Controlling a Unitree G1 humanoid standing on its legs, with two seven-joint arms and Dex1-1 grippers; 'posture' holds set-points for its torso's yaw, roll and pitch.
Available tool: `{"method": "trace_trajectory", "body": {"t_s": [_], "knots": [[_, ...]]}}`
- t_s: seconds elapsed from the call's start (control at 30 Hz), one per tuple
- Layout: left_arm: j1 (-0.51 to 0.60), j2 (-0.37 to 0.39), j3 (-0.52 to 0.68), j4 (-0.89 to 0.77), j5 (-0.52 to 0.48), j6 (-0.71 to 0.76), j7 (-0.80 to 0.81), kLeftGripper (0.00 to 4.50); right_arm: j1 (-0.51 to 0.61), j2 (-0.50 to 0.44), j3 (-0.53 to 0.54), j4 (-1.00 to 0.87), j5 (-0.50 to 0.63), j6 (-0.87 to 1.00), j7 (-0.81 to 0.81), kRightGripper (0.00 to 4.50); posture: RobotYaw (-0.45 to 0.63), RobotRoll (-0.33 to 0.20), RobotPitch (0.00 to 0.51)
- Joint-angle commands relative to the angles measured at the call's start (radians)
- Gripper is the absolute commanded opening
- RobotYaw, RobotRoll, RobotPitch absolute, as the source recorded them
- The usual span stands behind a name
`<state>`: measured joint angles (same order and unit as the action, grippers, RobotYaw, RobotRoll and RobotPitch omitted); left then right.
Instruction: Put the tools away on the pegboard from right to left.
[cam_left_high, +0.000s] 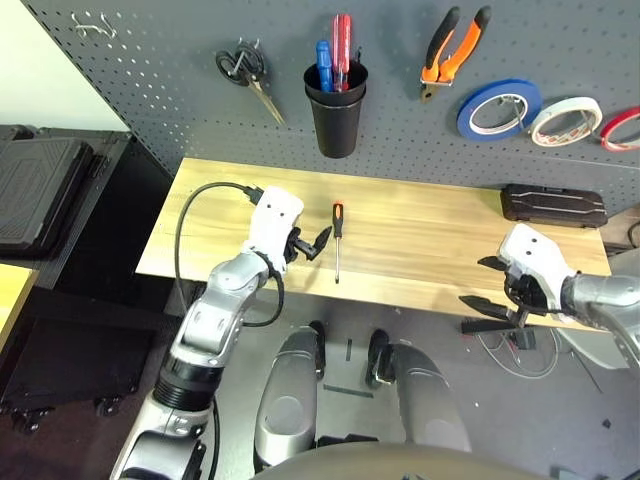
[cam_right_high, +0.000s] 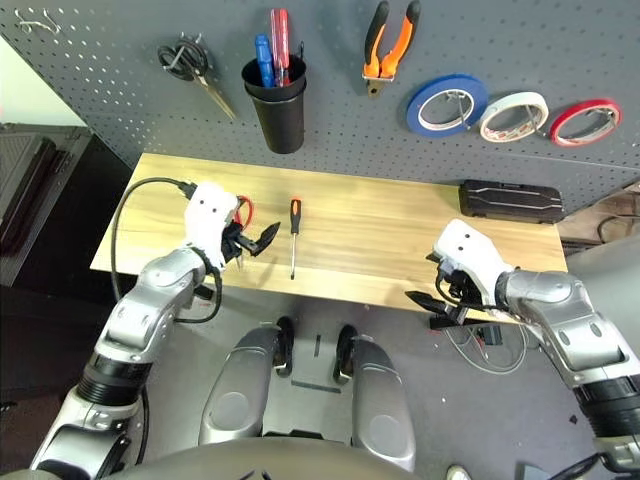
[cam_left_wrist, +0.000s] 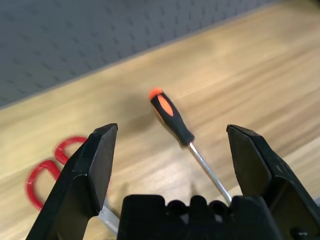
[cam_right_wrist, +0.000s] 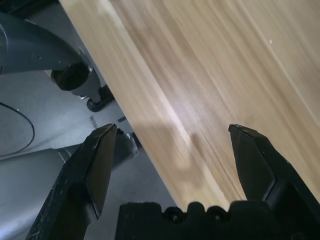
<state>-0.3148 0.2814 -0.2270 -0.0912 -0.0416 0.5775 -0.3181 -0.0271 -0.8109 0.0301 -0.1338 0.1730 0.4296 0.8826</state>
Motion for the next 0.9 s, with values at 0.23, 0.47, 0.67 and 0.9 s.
{"method": "trace_trajectory", "body": {"t_s": [0.23, 0.47, 0.67, 0.9], "knots": [[-0.176, -0.159, -0.015, 0.325, 0.056, 0.107, 0.089, 4.5, -0.008, 0.063, 0.043, -0.036, -0.046, 0.001, -0.071, 4.46, 0.06, 0.0, 0.335], [-0.304, -0.253, 0.057, 0.57, 0.051, 0.083, 0.177, 4.5, -0.022, 0.085, 0.051, -0.043, -0.061, 0.012, -0.107, 4.46, 0.04, 0.0, 0.34], [-0.404, -0.305, 0.118, 0.755, 0.047, 0.048, 0.246, 4.5, -0.03, 0.1, 0.063, -0.046, -0.077, 0.014, -0.124, 4.46, 0.03, 0.0, 0.345], [-0.516, -0.343, 0.185, 1.023, 0.049, -0.044, 0.327, 4.5, -0.043, 0.115, 0.068, -0.043, -0.093, 0.015, -0.141, 4.46, 0.02, 0.0, 0.348]]}}
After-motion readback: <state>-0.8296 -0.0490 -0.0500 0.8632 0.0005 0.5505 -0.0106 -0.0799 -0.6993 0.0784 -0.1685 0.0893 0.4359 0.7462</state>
